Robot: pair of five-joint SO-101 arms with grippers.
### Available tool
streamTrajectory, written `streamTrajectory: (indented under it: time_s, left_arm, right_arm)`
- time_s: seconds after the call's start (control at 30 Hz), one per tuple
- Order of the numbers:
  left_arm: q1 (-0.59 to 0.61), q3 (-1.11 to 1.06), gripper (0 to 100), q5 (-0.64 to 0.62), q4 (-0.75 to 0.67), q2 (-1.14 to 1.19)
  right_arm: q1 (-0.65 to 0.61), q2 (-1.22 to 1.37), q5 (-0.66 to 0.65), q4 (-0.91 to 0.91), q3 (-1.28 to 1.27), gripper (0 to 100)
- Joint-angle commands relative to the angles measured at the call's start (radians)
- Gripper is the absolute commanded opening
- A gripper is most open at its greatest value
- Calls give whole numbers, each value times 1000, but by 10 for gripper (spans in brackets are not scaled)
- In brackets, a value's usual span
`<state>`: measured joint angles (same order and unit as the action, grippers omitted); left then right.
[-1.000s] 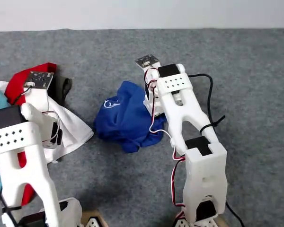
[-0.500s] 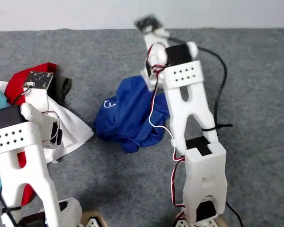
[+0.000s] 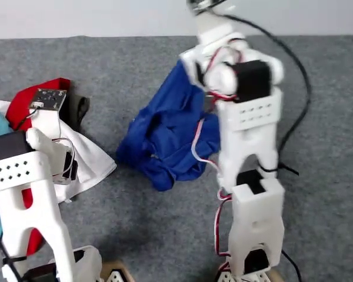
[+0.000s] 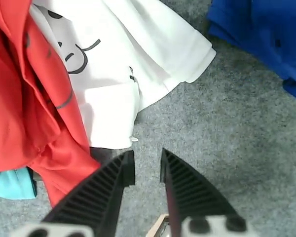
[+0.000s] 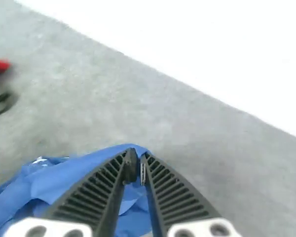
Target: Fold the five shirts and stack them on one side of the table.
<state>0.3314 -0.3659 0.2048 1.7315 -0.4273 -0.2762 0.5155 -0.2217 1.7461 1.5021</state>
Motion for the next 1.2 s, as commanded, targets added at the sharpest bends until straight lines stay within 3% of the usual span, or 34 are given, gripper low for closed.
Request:
streamTrajectory:
  time_s: [0.0,0.27,0.47,0.63,1.0,1.17]
  left_arm:
    - [-89,21,93,-3,11,-25]
    - [-336,125,93,-6,-100,-17]
    - [-474,90,94,-6,-290,8]
    - [-601,76,94,-6,-365,150]
    - [-717,222,104,3,-417,511]
    - [-733,268,199,46,-419,623]
  right_arm:
    - [105,-116,-12,-31,38,9]
    - [298,-206,-40,-25,38,9]
    - [349,-249,-97,25,37,9]
    - [352,-249,-97,41,11,9]
    - [348,-252,-91,41,-132,9]
    - [349,-251,-91,41,-137,9]
